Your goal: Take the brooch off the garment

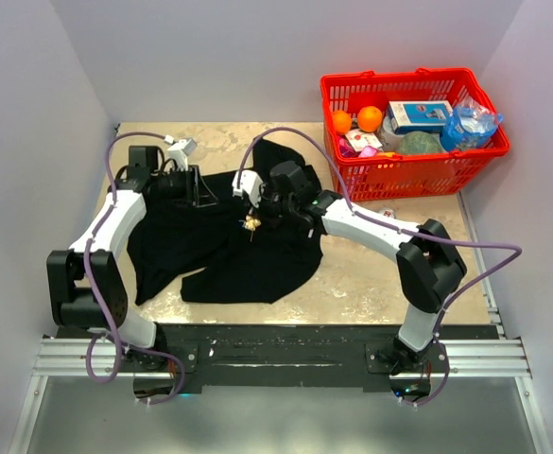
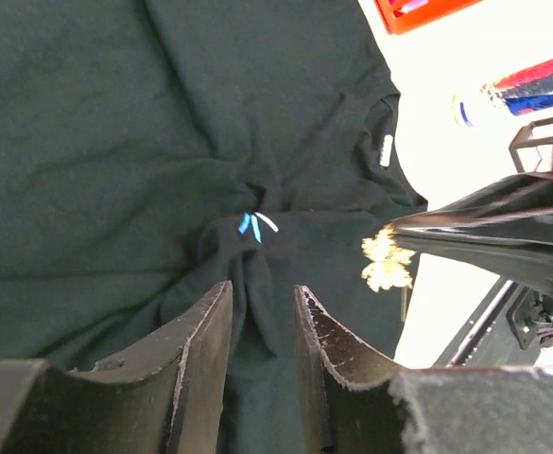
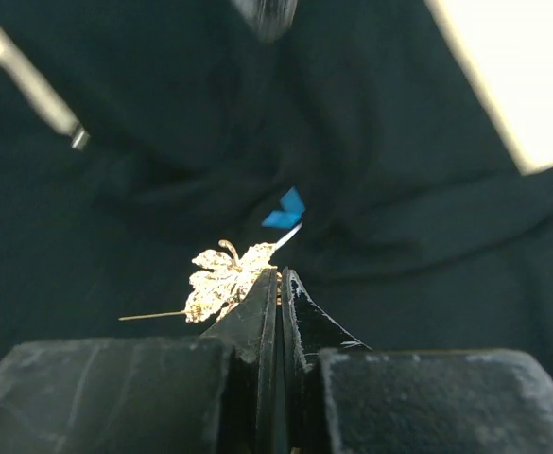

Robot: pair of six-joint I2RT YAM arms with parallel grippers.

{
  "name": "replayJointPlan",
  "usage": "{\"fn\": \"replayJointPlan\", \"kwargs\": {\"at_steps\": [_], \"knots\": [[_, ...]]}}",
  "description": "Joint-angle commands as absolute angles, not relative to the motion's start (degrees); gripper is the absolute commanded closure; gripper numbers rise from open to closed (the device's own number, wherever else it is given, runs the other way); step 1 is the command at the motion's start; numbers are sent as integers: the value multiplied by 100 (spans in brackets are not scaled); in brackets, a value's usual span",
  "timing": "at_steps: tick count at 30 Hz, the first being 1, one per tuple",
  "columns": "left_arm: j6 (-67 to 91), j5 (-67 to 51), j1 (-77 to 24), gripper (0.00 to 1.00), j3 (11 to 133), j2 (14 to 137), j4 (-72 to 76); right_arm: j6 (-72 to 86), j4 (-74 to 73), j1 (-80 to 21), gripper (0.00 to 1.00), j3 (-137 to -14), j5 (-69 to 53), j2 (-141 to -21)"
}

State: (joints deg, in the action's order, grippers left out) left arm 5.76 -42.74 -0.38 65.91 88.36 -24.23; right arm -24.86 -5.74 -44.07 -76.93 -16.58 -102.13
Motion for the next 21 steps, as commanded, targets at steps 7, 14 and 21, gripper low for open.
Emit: {"fn": "replayJointPlan", "kwargs": {"at_steps": [7, 14, 21], "knots": [[642, -4544, 0, 62, 5897, 8253, -2302, -2610, -888, -4412, 100, -6514, -2258, -9589], [378, -4465, 0, 65, 5862, 8271, -2479, -3611, -1151, -4596, 100, -6354, -2795, -9747], [816, -3938, 0, 60, 5345, 8095, -1829, -3287, -828, -4799, 100, -6566, -2532, -10405]]}}
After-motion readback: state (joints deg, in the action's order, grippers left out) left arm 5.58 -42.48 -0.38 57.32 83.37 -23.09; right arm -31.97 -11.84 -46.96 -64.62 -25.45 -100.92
